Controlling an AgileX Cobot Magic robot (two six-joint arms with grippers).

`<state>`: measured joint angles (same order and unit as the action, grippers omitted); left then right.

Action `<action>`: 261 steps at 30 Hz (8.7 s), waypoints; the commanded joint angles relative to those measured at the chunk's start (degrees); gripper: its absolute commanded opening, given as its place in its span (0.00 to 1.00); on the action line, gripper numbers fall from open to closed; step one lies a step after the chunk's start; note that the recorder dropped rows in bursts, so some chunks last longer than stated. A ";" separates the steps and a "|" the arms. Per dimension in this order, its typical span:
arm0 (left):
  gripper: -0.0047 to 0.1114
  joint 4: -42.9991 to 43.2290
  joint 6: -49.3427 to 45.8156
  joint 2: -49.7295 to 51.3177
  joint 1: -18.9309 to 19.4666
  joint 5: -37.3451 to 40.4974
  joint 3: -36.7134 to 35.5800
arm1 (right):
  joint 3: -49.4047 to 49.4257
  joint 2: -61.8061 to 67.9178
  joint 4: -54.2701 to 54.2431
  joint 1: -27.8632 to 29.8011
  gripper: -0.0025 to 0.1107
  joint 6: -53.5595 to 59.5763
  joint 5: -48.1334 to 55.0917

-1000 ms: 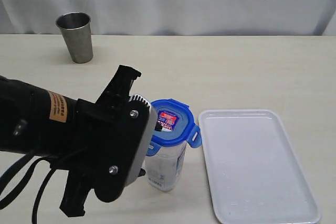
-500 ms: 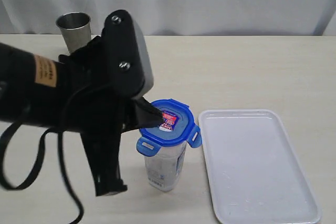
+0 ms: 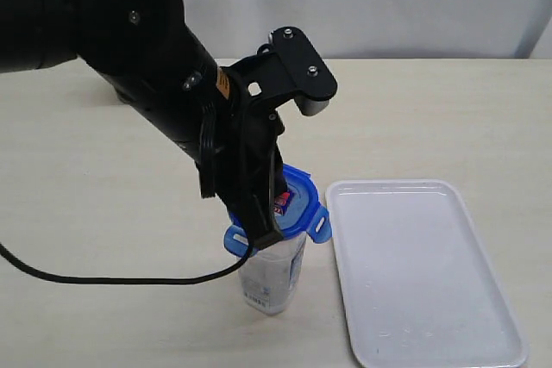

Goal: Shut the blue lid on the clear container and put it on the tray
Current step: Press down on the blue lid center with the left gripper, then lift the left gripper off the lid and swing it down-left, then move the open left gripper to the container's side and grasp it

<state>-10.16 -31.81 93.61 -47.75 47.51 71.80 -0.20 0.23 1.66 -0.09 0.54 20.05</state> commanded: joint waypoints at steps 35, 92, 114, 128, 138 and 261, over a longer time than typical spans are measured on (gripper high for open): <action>0.71 4.72 6.23 -21.90 7.05 -8.01 -9.06 | 0.20 -0.23 -0.02 -0.06 0.06 0.15 -0.29; 0.71 25.19 33.03 -5.36 9.70 -107.52 -66.93 | 0.20 -0.23 -0.02 -0.06 0.06 0.15 -0.29; 0.82 24.50 26.84 -5.36 9.70 -92.78 -60.80 | 0.20 -0.23 -0.02 -0.06 0.06 0.15 -0.29; 0.86 24.42 25.53 -5.36 9.70 -89.24 -60.80 | 0.20 -0.23 -0.02 -0.06 0.06 0.15 -0.29; 0.95 26.62 25.87 -5.36 9.70 -91.08 -60.80 | 0.20 -0.23 -0.02 -0.06 0.06 0.15 -0.29; 0.95 36.53 25.79 8.84 9.80 -92.53 -44.34 | 0.20 -0.23 0.11 -0.06 0.06 0.15 -0.29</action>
<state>26.45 -6.38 102.33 -38.02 -44.84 27.15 -0.20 0.23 1.66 -0.09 0.54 20.05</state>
